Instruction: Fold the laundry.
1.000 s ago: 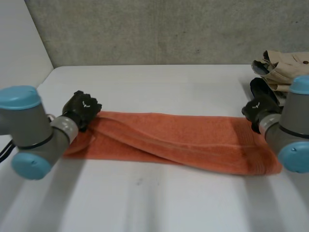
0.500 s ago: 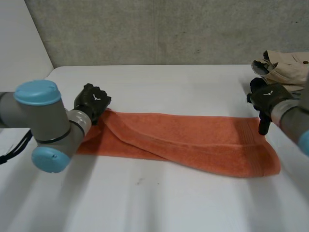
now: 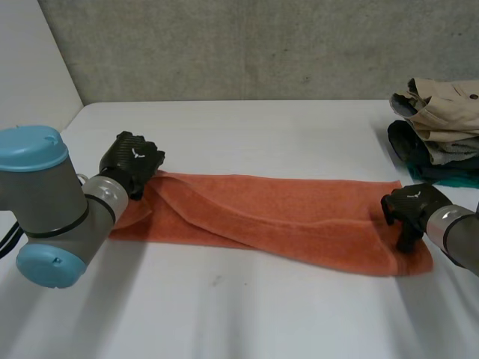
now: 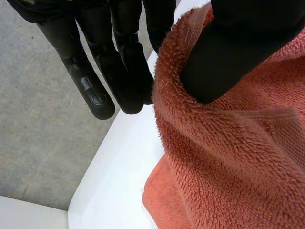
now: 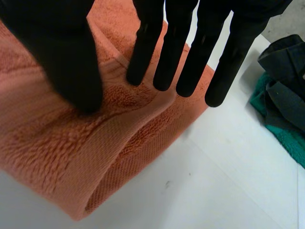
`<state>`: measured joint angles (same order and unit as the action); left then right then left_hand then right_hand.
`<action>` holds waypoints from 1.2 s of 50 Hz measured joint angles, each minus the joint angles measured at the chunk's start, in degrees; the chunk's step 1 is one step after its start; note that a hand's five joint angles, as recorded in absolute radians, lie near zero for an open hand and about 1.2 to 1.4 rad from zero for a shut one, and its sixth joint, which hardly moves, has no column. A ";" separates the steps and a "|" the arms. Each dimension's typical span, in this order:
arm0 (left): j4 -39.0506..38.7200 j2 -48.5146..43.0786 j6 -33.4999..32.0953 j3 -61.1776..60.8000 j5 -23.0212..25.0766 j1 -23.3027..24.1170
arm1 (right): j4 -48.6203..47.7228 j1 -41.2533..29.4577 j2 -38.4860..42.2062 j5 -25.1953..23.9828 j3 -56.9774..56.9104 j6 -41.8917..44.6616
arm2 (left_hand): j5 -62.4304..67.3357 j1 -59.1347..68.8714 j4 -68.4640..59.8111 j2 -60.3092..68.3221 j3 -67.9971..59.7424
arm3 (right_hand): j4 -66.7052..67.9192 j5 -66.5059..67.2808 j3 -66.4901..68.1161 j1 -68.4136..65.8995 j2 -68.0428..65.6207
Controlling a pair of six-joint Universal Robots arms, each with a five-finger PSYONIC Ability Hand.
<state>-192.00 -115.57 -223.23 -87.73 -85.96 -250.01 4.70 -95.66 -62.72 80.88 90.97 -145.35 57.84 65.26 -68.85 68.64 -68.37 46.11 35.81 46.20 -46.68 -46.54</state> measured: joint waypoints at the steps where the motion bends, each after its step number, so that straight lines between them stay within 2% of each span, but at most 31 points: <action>1: -0.06 0.03 -0.01 0.00 0.00 -0.08 | -0.35 -0.07 0.38 0.27 -0.08 0.09 | 0.00 0.00 0.00 0.00 0.00 | 6.81 6.65 6.76 -7.38 -6.78; 2: -0.11 0.03 -0.01 0.00 0.00 -0.14 | -0.51 -0.10 0.57 0.43 -0.19 0.15 | 0.00 0.00 0.00 0.00 0.00 | 7.73 7.57 8.62 -8.29 -8.71; 3: -0.21 0.01 -0.01 0.01 0.01 -0.26 | -0.71 -0.15 0.80 0.66 -0.39 0.24 | 0.00 0.00 0.00 0.00 0.00 | 17.78 17.89 17.66 -17.86 -18.38; 4: -0.35 -0.05 -0.02 0.10 0.03 -0.44 | -0.92 -0.22 1.05 0.93 -0.79 0.37 | 0.00 0.00 0.00 0.00 0.00 | 20.59 20.63 20.34 -18.92 -20.73; 10: -2.17 -1.48 0.23 3.09 0.34 -2.03 | -1.70 -0.36 1.55 1.58 -4.96 0.71 | 0.00 0.00 0.00 0.01 0.00 | 22.44 21.26 21.88 -18.92 -21.26; 17: -5.49 -6.07 5.91 15.70 0.94 -2.90 | -4.99 -1.44 1.57 3.60 -15.54 -0.86 | 0.00 0.00 -0.01 0.04 -0.06 | 22.50 21.26 21.91 -18.92 -21.26; 18: -5.39 -6.56 6.99 17.49 0.95 -2.83 | -4.86 -1.87 1.62 4.15 -16.76 -1.09 | 0.00 0.00 -0.01 0.04 -0.06 | 20.90 20.02 19.99 -17.86 -19.41; 19: -5.10 -6.94 7.99 18.87 0.97 -2.70 | -4.33 -2.41 1.66 4.83 -17.81 -1.32 | 0.00 0.00 -0.01 0.04 -0.06 | 12.73 12.47 12.41 -11.52 -11.88; 22: -3.51 -7.28 10.16 20.31 1.08 -1.99 | -1.55 -3.51 1.65 6.11 -18.39 -1.77 | 0.00 0.00 -0.01 0.04 -0.06 | -15.94 -15.86 -16.16 17.84 17.60; 25: -1.92 -6.70 11.14 18.62 1.19 -1.16 | 1.57 -4.13 1.54 6.66 -16.89 -2.32 | 0.00 0.00 -0.01 0.04 -0.06 | -24.98 -25.43 -24.60 25.66 25.08; 32: -0.59 -2.05 11.34 10.03 1.32 -0.23 | 5.50 -4.27 0.68 5.23 -9.09 -7.42 | 0.00 0.00 -0.01 0.04 -0.06 | -25.70 -26.60 -25.19 25.74 25.11; 41: -0.92 4.36 11.42 4.60 1.32 -0.62 | 2.72 -4.02 0.31 2.23 -3.85 -14.71 | 0.00 0.00 -0.01 0.05 -0.06 | -24.87 -23.27 -24.69 25.52 24.96; 49: -1.25 8.48 11.71 2.51 1.32 -0.75 | -1.65 -4.61 1.24 1.78 -2.58 -15.72 | 0.00 0.00 -0.01 0.05 -0.06 | -24.87 -22.93 -24.69 25.52 24.96; 60: -1.28 9.04 11.86 1.52 1.32 -0.96 | -4.28 -6.79 4.82 1.89 -3.12 -15.37 | 0.00 0.00 -0.01 0.05 -0.06 | -20.33 -19.80 -21.06 20.99 21.90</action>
<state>-193.28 -106.52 -211.37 -86.21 -84.64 -250.97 0.41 -102.45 -57.90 82.77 87.85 -160.72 57.84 65.26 -68.86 68.68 -68.44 25.78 16.01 25.14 -25.69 -24.64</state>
